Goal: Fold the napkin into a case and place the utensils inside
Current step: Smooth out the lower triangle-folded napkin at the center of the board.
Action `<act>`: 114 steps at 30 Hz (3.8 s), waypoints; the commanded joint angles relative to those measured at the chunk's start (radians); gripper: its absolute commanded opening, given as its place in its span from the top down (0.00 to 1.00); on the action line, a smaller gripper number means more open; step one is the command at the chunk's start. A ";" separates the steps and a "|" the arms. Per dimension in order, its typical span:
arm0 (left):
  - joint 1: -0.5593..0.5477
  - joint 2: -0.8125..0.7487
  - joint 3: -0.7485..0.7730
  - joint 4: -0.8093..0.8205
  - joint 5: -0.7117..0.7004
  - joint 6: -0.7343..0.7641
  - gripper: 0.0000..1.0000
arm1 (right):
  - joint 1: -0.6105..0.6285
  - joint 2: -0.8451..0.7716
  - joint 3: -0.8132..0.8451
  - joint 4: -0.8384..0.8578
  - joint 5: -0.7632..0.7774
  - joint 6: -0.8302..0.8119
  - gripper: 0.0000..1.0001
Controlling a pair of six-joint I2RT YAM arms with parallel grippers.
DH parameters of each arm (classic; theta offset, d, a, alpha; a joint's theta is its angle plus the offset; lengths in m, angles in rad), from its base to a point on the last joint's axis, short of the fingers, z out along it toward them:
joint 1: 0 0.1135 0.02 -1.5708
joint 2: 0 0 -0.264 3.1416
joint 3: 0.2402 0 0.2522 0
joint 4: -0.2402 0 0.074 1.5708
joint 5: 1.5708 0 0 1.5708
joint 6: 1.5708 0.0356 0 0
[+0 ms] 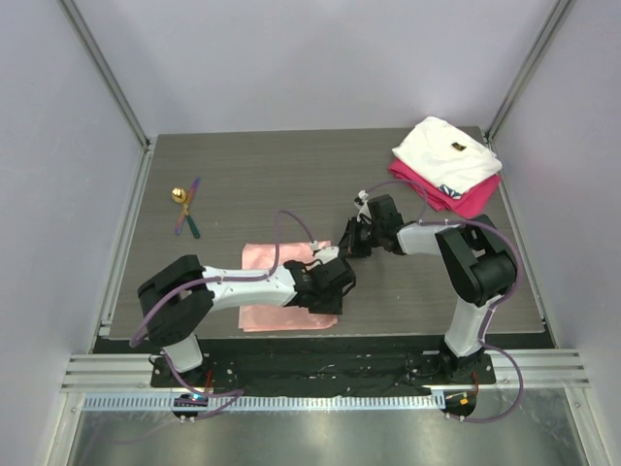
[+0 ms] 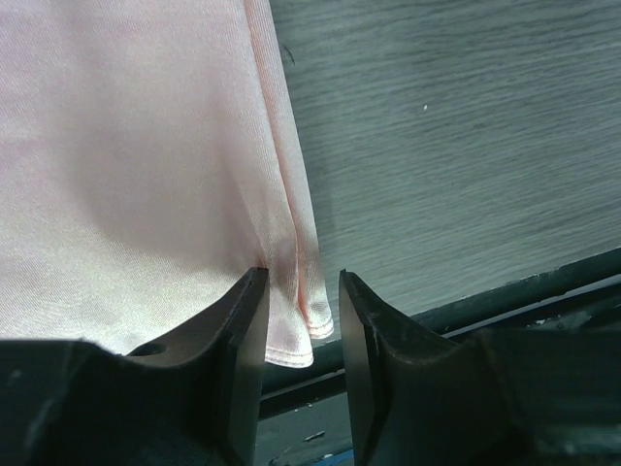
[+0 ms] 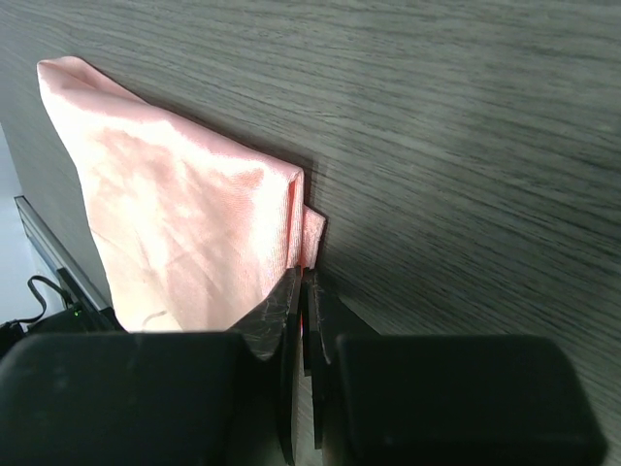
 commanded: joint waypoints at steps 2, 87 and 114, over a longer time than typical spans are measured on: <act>-0.029 -0.031 -0.001 -0.012 -0.021 -0.029 0.64 | -0.001 0.031 0.017 0.035 0.002 0.000 0.91; 0.351 -0.506 -0.136 -0.095 0.088 0.162 0.50 | 0.274 -0.643 -0.392 -0.255 0.338 0.055 0.42; 0.795 -0.675 -0.321 -0.089 0.418 0.347 0.36 | 0.383 -0.601 -0.369 -0.128 0.295 0.247 0.28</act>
